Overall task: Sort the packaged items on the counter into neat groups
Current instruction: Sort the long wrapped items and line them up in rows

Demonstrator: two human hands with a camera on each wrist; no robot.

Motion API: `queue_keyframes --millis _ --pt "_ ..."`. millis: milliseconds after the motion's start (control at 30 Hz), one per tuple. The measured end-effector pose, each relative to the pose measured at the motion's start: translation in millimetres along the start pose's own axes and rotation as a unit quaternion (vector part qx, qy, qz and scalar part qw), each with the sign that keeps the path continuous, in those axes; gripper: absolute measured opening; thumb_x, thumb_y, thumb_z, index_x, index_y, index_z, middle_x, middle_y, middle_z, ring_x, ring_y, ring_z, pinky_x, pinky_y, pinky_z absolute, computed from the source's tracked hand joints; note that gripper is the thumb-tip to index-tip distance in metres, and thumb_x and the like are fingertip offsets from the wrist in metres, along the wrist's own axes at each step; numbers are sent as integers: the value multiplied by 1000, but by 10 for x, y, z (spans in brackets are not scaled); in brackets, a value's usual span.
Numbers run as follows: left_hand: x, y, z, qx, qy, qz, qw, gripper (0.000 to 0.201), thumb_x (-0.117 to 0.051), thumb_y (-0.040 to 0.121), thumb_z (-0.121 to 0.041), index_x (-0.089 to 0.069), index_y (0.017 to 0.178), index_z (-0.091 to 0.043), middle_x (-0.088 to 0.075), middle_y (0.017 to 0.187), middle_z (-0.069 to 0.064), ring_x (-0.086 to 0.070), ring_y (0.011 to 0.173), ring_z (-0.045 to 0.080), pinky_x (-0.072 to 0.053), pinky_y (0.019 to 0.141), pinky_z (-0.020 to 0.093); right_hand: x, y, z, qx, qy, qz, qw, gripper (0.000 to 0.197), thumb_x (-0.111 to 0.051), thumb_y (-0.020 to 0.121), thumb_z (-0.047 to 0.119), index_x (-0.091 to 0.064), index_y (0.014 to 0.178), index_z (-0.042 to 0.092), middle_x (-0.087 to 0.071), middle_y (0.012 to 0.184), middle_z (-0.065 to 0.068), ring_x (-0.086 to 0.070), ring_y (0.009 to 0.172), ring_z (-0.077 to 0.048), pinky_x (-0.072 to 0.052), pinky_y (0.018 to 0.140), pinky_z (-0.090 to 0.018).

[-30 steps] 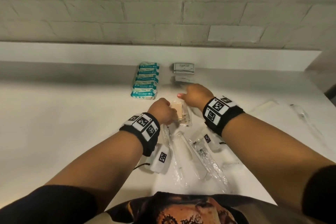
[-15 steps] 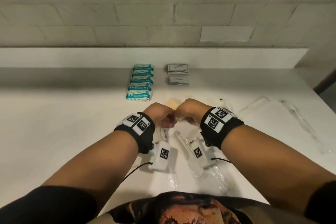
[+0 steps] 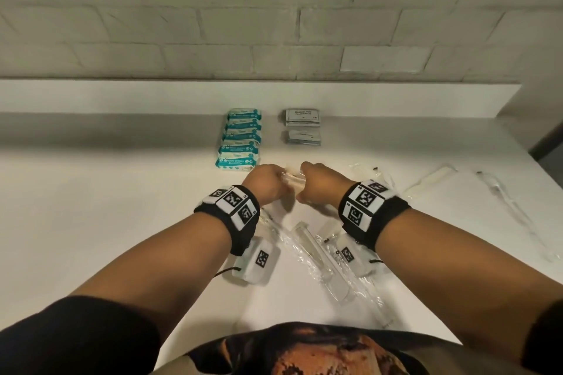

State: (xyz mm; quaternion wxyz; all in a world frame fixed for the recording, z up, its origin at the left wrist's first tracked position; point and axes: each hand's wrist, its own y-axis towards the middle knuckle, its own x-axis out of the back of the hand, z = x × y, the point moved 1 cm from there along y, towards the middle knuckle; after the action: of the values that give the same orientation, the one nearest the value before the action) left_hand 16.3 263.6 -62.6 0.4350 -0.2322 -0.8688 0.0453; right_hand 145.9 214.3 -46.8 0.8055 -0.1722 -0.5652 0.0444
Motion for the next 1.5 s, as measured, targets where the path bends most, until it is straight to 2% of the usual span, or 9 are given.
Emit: queue_keyframes --millis 133,300,433,633,933,1033,1133,1233,1500 --pt "-68 41 40 -4 -62 -5 998 90 -83 62 -8 -41 141 -18 -42 134 4 -49 121 21 -37 106 28 31 7 -70 33 -27 -31 999 49 -70 78 25 -50 123 20 -54 113 -8 -59 95 -27 -51 79 -37" --pt "-191 -15 25 -32 -155 42 986 104 -76 71 3 -12 150 -19 -40 142 6 -48 123 20 -35 107 25 8 -56 -184 21 -26 -30 999 68 -77 74 24 -42 131 20 -49 116 -9 -60 96 -28 -53 84 -41" --pt "-255 -49 -137 -5 -235 84 968 138 -83 39 -6 -2 151 -18 -38 141 10 -50 123 25 -36 110 36 -73 -97 -167 34 24 -30 999 64 -74 78 18 -39 132 17 -45 118 -11 -60 94 -29 -53 82 -41" --pt "-315 -44 -90 -30 -176 8 984 107 -73 69 7 -14 150 -28 -28 130 5 -49 102 15 -40 99 25 -75 -163 -140 87 -2 -77 993 37 -56 91 20 -46 125 11 -48 115 -12 -59 91 -30 -50 78 -38" --pt "-244 -101 -78 -58 -67 31 996 79 -60 83 -3 -20 148 -22 -31 140 10 -50 119 22 -38 103 28 -46 -191 -121 87 -38 -65 993 30 -56 91 20 -52 119 8 -55 111 -11 -60 92 -27 -52 80 -38" --pt "-137 12 -127 -16 -166 2 986 81 -62 86 -8 -14 150 -22 -37 140 11 -51 117 25 -41 100 31 32 -106 -161 12 164 -47 985 24 -59 90 21 -57 109 7 -62 95 -11 -60 76 -24 -48 63 -35" --pt "-68 64 -196 44 -372 54 926 53 -56 92 -8 -34 139 -13 -63 114 14 -63 98 28 -53 84 40 79 -7 -200 -46 420 46 905 21 -60 90 21 -57 103 5 -58 72 -9 -48 54 -19 -38 49 -28" --pt "7 96 -278 56 -455 70 886 13 -51 93 0 -59 102 -6 -67 89 11 -64 80 25 -53 80 40 96 30 -206 -63 525 91 844 15 -63 90 19 -57 99 8 -57 68 -7 -45 52 -15 -35 50 -26" --pt "-122 427 -247 119 -276 18 954 7 -63 86 -4 -58 86 1 -65 92 25 -68 88 39 -56 84 48 109 295 -454 -152 463 -47 872 31 -59 91 37 -63 100 8 -62 94 -7 -57 89 -22 -44 82 -35"
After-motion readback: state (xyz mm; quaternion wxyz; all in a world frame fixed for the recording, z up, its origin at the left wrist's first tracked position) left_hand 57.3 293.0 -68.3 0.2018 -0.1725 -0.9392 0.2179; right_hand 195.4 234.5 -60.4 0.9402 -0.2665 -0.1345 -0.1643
